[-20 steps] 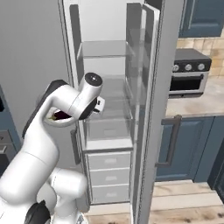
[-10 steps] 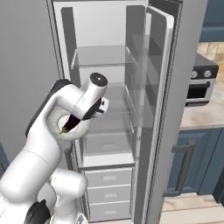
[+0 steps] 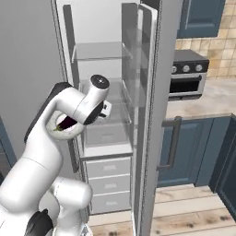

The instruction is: Move the glass cup from next to the sink to the open cabinet. Then, move the bowl with the eggplant to the fridge to clear the area for faucet cleaning.

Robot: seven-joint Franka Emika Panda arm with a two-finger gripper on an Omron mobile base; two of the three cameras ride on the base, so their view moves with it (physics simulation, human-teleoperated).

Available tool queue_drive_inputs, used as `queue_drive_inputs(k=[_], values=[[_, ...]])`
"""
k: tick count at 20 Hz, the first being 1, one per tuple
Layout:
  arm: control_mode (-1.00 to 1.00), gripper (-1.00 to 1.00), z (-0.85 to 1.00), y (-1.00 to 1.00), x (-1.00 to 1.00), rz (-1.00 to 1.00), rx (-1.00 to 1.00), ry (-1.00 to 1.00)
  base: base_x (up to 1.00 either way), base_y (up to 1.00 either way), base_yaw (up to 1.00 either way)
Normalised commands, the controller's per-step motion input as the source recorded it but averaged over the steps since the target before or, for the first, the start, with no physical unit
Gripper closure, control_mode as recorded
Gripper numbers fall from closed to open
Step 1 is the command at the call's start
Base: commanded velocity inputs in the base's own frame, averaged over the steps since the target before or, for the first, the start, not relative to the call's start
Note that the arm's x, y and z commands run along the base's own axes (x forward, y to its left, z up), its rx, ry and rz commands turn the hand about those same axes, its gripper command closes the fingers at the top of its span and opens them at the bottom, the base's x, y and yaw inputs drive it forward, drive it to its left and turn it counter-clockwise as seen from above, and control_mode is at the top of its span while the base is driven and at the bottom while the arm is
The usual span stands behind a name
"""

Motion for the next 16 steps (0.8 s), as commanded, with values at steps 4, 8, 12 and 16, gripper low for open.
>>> queue_drive_inputs(k=[4,8,12,16], values=[[1.0,1.0,0.0,0.0,0.0,0.0,0.0,0.0,0.08,-0.18,-0.37],[1.0,1.0,0.0,0.0,0.0,0.0,0.0,0.0,0.25,-0.04,-0.37],[1.0,1.0,0.0,0.0,0.0,0.0,0.0,0.0,0.38,0.15,-0.24],[-1.0,1.0,0.17,0.51,-0.13,-0.19,-0.01,-0.04,0.09,0.15,-0.06]])
